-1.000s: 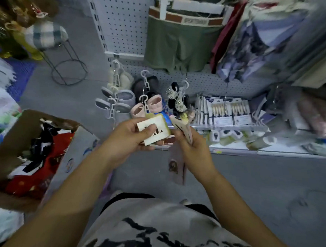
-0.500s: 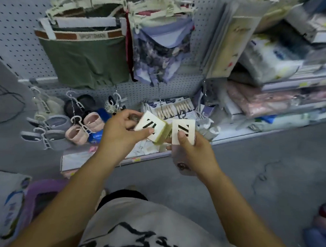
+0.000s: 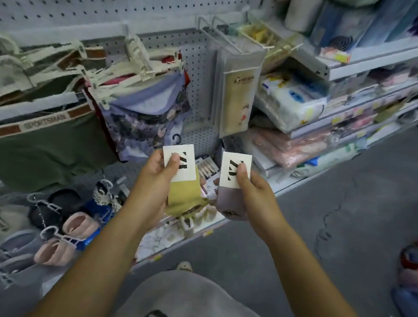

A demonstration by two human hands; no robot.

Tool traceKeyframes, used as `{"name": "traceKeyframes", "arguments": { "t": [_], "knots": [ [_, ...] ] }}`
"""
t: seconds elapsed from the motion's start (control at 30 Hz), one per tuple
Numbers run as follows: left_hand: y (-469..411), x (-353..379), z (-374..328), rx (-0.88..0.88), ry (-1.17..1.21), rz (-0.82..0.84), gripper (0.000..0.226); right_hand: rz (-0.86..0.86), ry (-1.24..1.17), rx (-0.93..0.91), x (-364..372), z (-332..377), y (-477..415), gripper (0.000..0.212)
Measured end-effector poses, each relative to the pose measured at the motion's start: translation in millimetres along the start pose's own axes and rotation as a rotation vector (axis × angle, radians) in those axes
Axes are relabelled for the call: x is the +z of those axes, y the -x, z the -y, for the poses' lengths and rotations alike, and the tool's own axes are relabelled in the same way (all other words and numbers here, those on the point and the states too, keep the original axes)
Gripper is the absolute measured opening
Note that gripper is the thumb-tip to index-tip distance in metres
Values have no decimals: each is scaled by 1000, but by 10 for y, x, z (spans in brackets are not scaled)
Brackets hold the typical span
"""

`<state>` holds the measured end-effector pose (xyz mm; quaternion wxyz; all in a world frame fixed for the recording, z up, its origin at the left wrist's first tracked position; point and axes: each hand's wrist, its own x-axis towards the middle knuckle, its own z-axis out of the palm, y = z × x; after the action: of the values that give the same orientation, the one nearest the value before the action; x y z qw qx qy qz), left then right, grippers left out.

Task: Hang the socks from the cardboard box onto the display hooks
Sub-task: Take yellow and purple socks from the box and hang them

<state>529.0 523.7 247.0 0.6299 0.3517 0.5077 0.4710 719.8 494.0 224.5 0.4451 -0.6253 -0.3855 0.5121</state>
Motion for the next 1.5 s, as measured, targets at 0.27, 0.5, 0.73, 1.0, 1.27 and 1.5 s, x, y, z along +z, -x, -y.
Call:
{"name": "traceKeyframes", "arguments": {
  "t": [0.27,0.5,0.73,1.0,1.27,1.5],
  "knots": [
    [-802,133,-658,85,-113,30,25,6,-77,-122,37,867,-682,37],
    [-1169,330,-1243,216,-204,73,19,56,-83,-297,149,1568,-1199,34],
    [-1255,569,-1855,401,-169,-32,20,234,-107,-484,40,2296,-1437,25],
    [-1489,879,-2614,635,-99,-370,12,323,6,-658,224,3216,-2209,29],
    [-1548,1009,-2947,736,-133,-511,15,292,-7,-918,657,4098,-2732,17],
    [-1560,1069,-2935,704,-74,-464,16,339,62,-943,965,4442,-3072,26]
  ]
}}
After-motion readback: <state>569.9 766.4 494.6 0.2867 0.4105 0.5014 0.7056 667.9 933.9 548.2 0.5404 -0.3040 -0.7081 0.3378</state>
